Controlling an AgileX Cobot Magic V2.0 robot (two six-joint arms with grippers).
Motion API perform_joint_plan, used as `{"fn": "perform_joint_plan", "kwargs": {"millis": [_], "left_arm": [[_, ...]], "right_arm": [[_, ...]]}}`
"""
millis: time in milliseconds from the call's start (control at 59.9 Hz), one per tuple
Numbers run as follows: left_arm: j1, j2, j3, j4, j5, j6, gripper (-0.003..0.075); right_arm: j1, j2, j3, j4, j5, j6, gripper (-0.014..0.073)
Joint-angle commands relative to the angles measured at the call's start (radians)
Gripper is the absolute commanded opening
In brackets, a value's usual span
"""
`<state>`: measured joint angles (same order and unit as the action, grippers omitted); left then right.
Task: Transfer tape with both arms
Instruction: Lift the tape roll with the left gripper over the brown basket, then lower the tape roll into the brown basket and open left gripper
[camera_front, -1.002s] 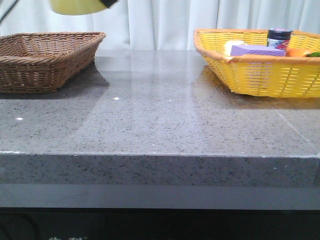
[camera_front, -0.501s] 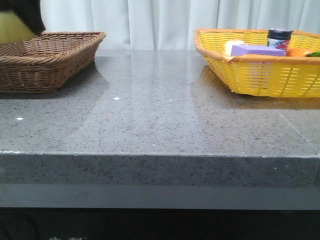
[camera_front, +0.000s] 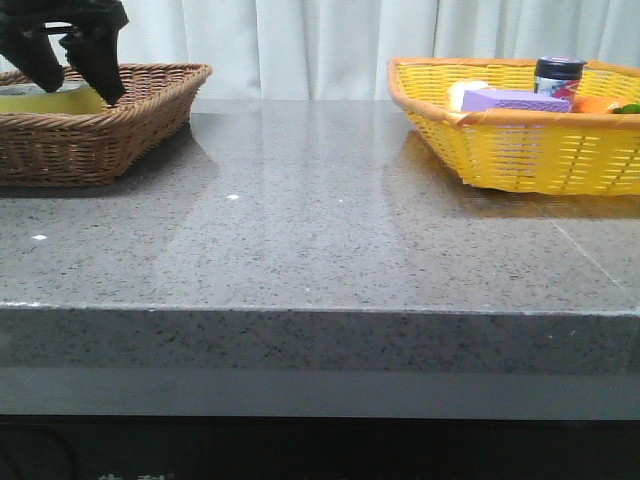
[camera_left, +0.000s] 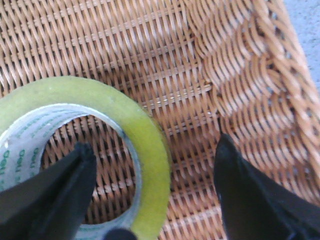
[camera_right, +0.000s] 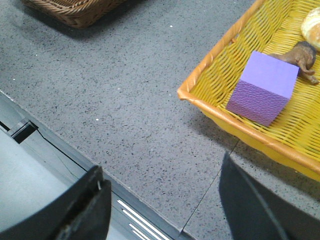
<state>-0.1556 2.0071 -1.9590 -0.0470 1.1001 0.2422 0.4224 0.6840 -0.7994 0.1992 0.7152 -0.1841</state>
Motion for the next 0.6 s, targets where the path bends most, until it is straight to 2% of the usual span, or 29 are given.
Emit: {"fn": "perform_joint_plan", "kwargs": {"millis": [0, 234, 334, 451, 584], "left_arm": [[0.001, -0.092, -0.033, -0.047, -0.015, -0.009, 0.0492], [-0.007, -0.203, -0.033, -0.144, 0.047, -0.007, 0.0492], [-0.036, -0.268, -0.009, -0.139, 0.081, 0.001, 0.0492], [-0.085, -0.382, 0.073, -0.110, 0.061, 0.001, 0.0492], [-0.154, -0.527, 0.236, -0.100, -0.013, -0.001, 0.0492]], "right_arm": [[-0.004, -0.001, -0.024, 0.000, -0.063, -0.008, 0.0489], [-0.004, -0.001, -0.024, 0.000, -0.063, -0.008, 0.0489], [-0.004, -0.001, -0.024, 0.000, -0.063, -0.008, 0.0489], [-0.004, -0.001, -0.024, 0.000, -0.063, -0.008, 0.0489], [-0.004, -0.001, -0.024, 0.001, -0.063, -0.008, 0.0489]]}}
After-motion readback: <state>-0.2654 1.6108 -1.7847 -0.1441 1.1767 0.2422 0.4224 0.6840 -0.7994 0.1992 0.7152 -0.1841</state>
